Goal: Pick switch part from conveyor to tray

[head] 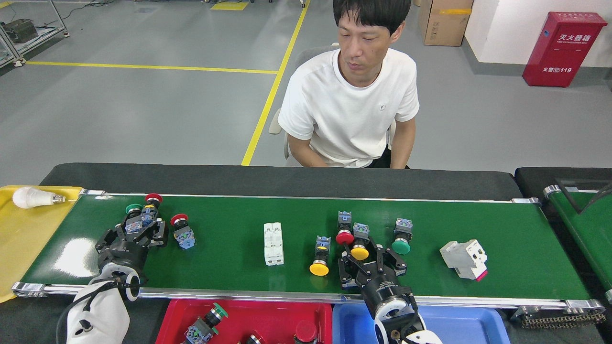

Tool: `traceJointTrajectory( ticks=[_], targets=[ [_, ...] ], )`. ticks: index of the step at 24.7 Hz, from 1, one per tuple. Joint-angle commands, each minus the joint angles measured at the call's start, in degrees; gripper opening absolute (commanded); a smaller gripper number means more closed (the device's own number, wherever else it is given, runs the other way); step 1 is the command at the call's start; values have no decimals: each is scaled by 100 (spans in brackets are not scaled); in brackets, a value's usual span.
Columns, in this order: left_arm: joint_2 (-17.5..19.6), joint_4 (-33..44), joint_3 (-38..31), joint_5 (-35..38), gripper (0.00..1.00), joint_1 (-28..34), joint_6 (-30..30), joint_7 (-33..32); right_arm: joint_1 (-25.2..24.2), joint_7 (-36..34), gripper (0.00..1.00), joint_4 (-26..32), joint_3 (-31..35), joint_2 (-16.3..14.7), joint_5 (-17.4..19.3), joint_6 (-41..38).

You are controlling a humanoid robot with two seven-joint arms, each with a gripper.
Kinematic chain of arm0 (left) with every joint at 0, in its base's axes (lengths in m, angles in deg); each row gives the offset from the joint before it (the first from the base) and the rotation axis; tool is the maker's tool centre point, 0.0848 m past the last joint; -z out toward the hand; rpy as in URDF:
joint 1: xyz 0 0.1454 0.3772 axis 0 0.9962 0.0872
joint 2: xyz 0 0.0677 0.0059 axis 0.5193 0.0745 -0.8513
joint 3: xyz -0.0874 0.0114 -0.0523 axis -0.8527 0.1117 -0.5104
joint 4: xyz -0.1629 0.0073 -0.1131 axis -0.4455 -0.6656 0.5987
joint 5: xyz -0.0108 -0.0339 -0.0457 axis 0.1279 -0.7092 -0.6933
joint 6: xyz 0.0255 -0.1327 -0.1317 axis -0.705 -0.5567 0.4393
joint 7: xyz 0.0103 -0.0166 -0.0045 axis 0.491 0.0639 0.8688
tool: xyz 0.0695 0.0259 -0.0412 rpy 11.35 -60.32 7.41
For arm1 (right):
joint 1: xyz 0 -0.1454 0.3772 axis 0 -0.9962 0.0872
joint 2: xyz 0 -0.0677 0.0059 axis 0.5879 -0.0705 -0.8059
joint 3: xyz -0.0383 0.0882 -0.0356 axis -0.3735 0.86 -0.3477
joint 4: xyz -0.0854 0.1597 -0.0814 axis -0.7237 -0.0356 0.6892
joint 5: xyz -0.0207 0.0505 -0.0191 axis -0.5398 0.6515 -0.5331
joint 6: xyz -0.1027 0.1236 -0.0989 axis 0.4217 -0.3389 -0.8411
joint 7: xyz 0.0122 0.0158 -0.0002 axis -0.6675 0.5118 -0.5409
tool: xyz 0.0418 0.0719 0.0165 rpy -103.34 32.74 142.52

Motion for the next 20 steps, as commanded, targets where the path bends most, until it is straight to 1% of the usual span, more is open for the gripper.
traceJointTrajectory(
  ticks=[1, 3, 4, 6, 8, 10, 12, 14, 16, 17, 18, 19, 20],
  targets=[
    [60, 844, -36, -132, 10, 413, 239, -19, 80, -78, 19, 110, 8, -18, 96, -236],
    [42, 1774, -18, -255, 10, 1203, 362, -19, -25, -87, 19, 382, 25, -53, 105, -500],
    [33, 2136, -27, -281, 10, 1485, 432, -19, -122, -87, 20, 550, 25, -132, 114, -641],
    [7, 2830, 17, -281, 11, 2074, 591, -10, -483, -87, 22, 1024, 43, -316, 175, -1071],
    [-11, 3497, 61, -263, 11, 2724, 810, 42, -1009, -105, 24, 1604, 43, -466, 360, -1756],
    [-11, 3902, 245, -246, 11, 3076, 1004, 60, -1432, -158, 24, 2088, 52, -624, 430, -2337],
    [86, 4166, 579, -184, 12, 3296, 1039, 60, -1898, -289, 24, 2518, 52, -782, 448, -2891],
    [139, 4368, 957, 106, 14, 3525, 1048, 183, -2276, -360, 24, 2747, 52, -888, 483, -3594],
    [191, 4386, 1221, 501, 19, 3674, 1048, 359, -2486, -368, 26, 2765, 52, -914, 483, -4024],
    [183, 4377, 1318, 633, 25, 3692, 1048, 376, -2522, -368, 37, 2747, 43, -932, 483, -4121],
    [147, 4377, 1353, 659, 33, 3700, 1039, 376, -2530, -351, 58, 2729, 43, -923, 474, -4104],
    [95, 4377, 1353, 659, 47, 3709, 1039, 376, -2522, -298, 100, 2729, 52, -809, 474, -4033],
    [33, 4377, 1344, 659, 61, 3718, 1021, 376, -2495, -263, 100, 2729, 52, -642, 492, -3963]
  ],
)
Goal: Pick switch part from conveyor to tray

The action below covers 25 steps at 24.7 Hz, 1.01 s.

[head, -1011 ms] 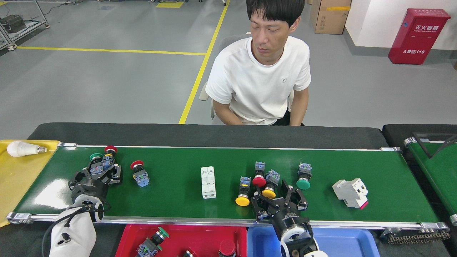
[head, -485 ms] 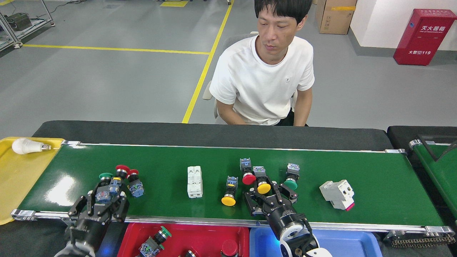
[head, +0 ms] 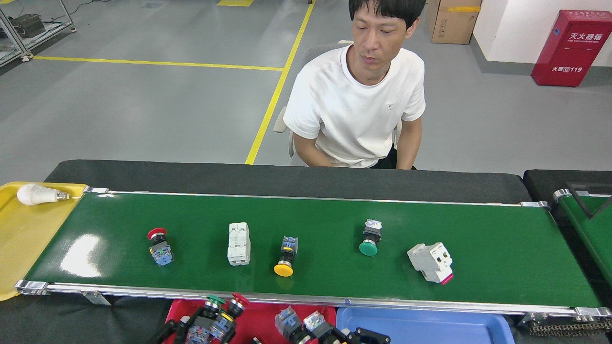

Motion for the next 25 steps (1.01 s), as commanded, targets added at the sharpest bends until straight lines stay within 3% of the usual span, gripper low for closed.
traceJointTrajectory(
  ticks=[1, 3, 4, 9, 12, 16, 19, 25],
  targets=[
    [-132, 85, -23, 16, 72, -16, -46, 82, 71, 93, 100, 68, 20, 247, 31, -38],
    [-299, 85, -40, 16, 98, -43, -46, 82, 115, 190, 100, 59, 20, 318, 40, -29],
    [-369, 85, -58, 16, 100, -60, -37, 82, 132, 225, 100, 68, 38, 327, 40, -20],
    [-765, 85, -822, -565, 100, -113, -11, -287, 176, 252, 100, 77, 346, 388, 111, 6],
    [-809, 59, -1552, -1435, 100, -210, -46, -850, 282, 234, 100, 103, 1057, 669, 137, 15],
    [-773, -302, -2193, -1496, 100, -614, -72, -894, 536, 225, 100, 94, 2235, 1047, 137, 138],
    [-668, -601, -2378, -1479, 100, -869, -81, -894, 668, 173, 100, 112, 2666, 1074, 137, 806],
    [-694, -662, -2273, -837, 100, -1036, -309, -876, 457, -82, 100, 103, 2727, 784, 111, 2458]
  ],
)
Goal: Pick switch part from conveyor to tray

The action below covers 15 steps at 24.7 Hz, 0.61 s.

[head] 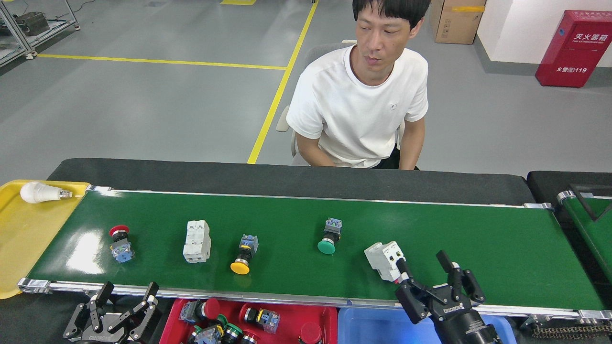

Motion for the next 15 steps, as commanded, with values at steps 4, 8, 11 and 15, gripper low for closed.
traceJointTrajectory(
  ticks=[4, 8, 11, 15],
  targets=[
    [-57, -174, 331, 290, 100, -509, -329, 48, -601, -802, 100, 85, 11, -287, -7, 624],
    [14, -692, 507, 334, 100, -1045, -540, 48, -1015, -952, 100, 164, 2, -392, -7, 589],
    [31, -1237, 507, 439, 100, -1494, -549, 48, -1032, -952, 100, 182, 2, -401, 2, 589],
    [207, -2028, 499, 457, 99, -2003, -611, 74, -1024, -943, 100, 190, -6, -384, -7, 589]
  ],
)
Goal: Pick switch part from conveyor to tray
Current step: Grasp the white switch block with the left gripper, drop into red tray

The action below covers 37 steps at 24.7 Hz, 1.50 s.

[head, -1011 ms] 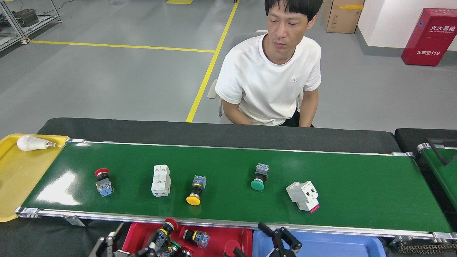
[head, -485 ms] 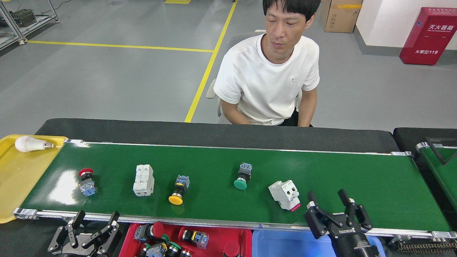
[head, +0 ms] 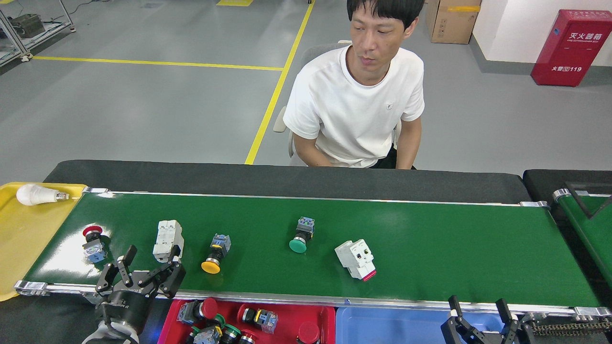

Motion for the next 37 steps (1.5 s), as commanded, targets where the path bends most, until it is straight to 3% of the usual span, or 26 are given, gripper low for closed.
traceJointTrajectory(
  ticks=[1, 4, 6, 7, 8, 14, 17, 22, 27, 31, 37],
  targets=[
    [209, -267, -2, 15, 95, -247, -150, 62, 16, -49, 100, 93, -3, -20, 9, 2],
    [464, -662, 24, -2, 68, -467, -176, 62, 33, -40, 100, 93, -21, -20, 9, 2],
    [578, -785, 33, -2, 27, -519, -123, 62, 33, -40, 100, 102, -30, -28, 0, 2],
    [622, -820, 33, -11, 14, -519, -62, 62, 33, -40, 100, 111, -30, -28, 0, 2],
    [648, -821, 59, -11, 9, -511, 17, 62, 33, -40, 100, 111, -30, -28, 9, 2],
    [587, -416, 68, -389, 5, -221, 202, 62, 24, -49, 100, 154, -30, -37, 9, 2],
    [596, 542, 86, -881, 5, 386, 439, 1, 16, -67, 100, 146, -30, -28, 9, 2],
    [446, 2291, 174, -943, 5, 1520, 773, -17, 7, -75, 100, 128, -30, -37, 9, 2],
    [446, 2739, 991, -899, 6, 1950, 1125, -17, 7, -67, 100, 137, -21, -28, 9, 2],
    [508, 2739, 1799, -828, 6, 1880, 1722, -17, 7, -67, 100, 137, -21, -37, 9, 2],
    [402, 2713, 3311, -64, 8, 1476, 2127, -17, 7, -67, 100, 128, -30, -46, 9, -7]
  ],
)
